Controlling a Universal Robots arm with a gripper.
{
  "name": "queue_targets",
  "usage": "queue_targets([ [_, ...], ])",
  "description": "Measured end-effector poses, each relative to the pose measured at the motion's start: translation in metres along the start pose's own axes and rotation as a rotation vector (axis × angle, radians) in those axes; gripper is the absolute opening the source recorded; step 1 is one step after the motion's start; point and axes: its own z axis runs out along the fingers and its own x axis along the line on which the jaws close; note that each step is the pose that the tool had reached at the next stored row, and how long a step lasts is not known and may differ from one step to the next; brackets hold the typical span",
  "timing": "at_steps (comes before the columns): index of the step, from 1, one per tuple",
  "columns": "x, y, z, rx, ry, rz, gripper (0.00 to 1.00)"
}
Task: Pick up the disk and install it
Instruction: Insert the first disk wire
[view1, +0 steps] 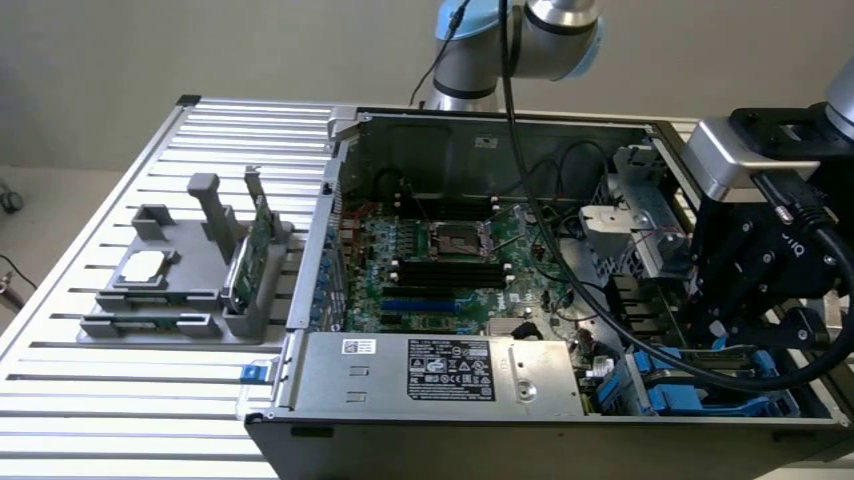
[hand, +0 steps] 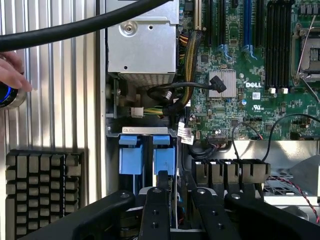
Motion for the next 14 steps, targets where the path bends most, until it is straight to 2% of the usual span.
queue_targets([
  [5, 0.0, 0.0002, -0.0001, 0.0, -0.0009, 0.013, 0.25],
  [14, 0.0, 0.0003, 0.0, 0.001, -0.008, 0.155, 0.25],
])
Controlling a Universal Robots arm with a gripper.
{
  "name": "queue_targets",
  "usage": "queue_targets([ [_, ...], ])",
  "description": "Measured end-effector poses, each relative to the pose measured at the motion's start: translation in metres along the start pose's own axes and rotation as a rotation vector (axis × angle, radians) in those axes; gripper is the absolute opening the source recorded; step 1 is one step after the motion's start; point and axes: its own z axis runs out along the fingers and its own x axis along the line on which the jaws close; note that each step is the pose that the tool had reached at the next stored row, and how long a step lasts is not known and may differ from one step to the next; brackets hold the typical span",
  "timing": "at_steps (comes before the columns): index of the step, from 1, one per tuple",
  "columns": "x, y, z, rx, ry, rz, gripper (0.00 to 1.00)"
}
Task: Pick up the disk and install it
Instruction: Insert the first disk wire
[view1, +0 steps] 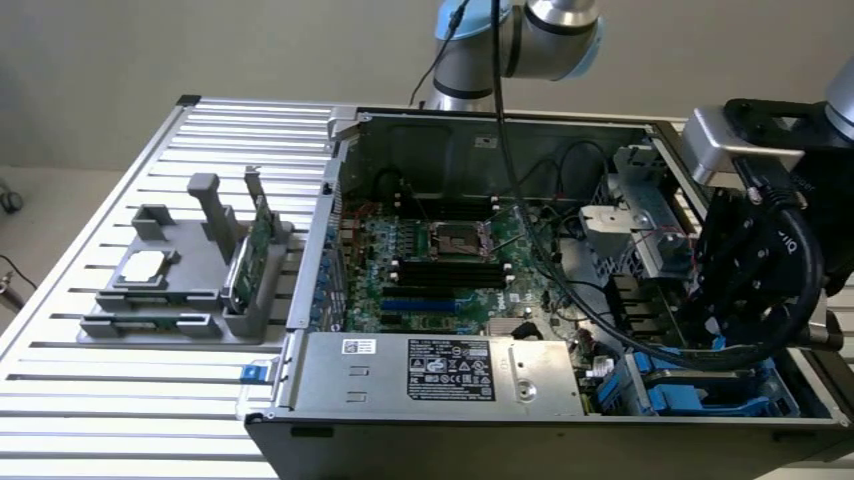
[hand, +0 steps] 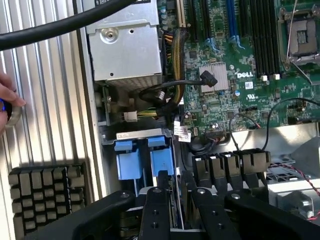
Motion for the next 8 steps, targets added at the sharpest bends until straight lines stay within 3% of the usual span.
queue_targets([
  [8, 0.0, 0.0, 0.0, 0.0009, -0.006, 0.133, 0.25],
])
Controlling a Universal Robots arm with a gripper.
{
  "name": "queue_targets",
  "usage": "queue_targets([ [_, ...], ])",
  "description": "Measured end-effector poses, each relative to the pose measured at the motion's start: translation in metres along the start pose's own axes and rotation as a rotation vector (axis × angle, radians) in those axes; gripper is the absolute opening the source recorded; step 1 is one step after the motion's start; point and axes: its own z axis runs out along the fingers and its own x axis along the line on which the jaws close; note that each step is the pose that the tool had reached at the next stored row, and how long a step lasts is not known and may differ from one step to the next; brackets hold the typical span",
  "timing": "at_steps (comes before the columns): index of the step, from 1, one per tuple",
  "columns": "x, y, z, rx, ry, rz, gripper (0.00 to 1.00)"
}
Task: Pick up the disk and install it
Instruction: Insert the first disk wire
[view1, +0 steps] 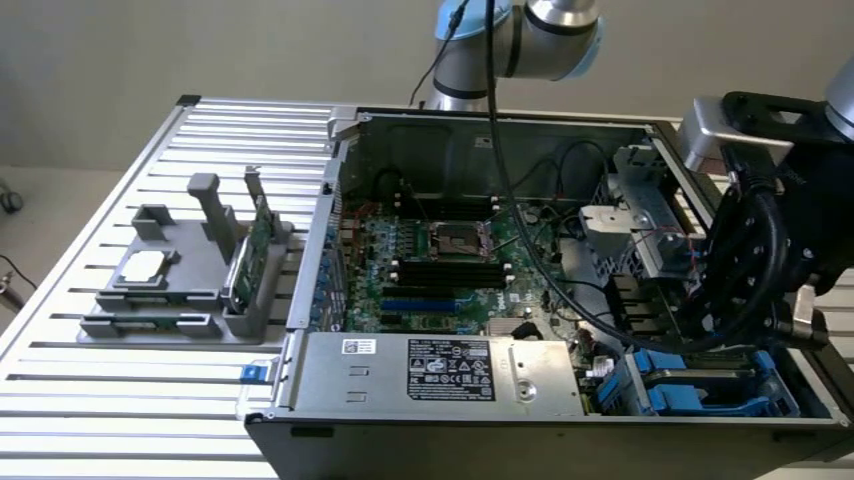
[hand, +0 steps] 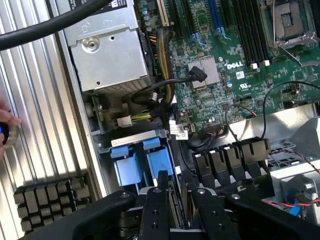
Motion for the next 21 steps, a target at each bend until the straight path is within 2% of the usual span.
queue_targets([
  [21, 0.0, 0.0, 0.0001, 0.0027, -0.017, 0.377, 0.25],
])
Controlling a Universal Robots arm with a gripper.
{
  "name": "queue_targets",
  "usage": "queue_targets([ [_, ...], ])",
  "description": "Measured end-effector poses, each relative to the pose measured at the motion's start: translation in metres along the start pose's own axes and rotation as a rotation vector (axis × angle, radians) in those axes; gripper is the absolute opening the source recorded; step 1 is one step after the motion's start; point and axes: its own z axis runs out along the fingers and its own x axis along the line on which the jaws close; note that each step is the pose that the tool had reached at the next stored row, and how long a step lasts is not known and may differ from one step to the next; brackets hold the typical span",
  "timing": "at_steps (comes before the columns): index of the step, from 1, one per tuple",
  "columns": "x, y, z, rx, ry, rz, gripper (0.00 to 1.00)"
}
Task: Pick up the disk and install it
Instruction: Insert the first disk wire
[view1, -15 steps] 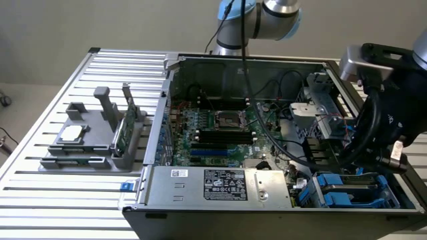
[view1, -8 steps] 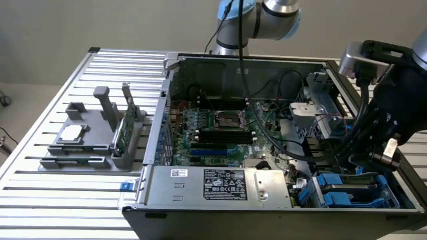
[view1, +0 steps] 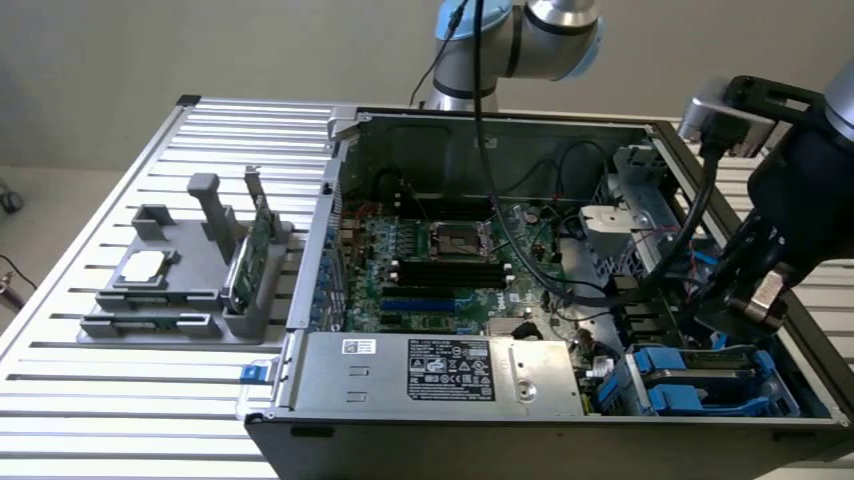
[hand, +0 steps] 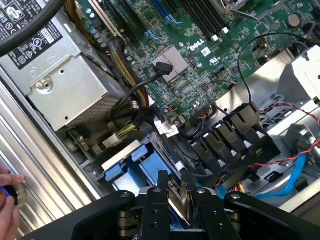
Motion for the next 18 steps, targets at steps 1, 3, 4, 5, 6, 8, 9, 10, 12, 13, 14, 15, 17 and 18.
queue_targets([
  [1, 0.0, 0.0, 0.0, 0.0001, -0.0008, 0.018, 0.25],
  [3, 0.0, 0.0, 0.0, 0.0004, -0.0025, 0.055, 0.25],
  [4, 0.0, 0.0, 0.0001, 0.0005, -0.0033, 0.073, 0.25],
  [5, 0.0, 0.0, 0.0, 0.0007, -0.0041, 0.092, 0.25],
  [6, 0.0, 0.0, 0.0, 0.0008, -0.0049, 0.109, 0.25],
  [8, 0.0, 0.0, 0.0, 0.001, -0.0066, 0.146, 0.25],
  [9, 0.0, 0.0, 0.0, 0.0012, -0.0074, 0.164, 0.25],
  [10, 0.0, 0.0, 0.0001, 0.0013, -0.0082, 0.182, 0.25],
  [12, 0.0, 0.0, 0.0001, 0.0016, -0.0099, 0.219, 0.25],
  [13, 0.0, 0.0, 0.0001, 0.0017, -0.0107, 0.237, 0.25],
  [14, 0.0, 0.0, 0.0001, 0.0018, -0.0115, 0.255, 0.25],
  [15, 0.0, 0.0, 0.0001, 0.0019, -0.0123, 0.273, 0.25],
  [17, 0.0, 0.0, 0.0001, 0.0022, -0.0139, 0.309, 0.25],
  [18, 0.0, 0.0, 0.0002, 0.0023, -0.0148, 0.328, 0.25],
])
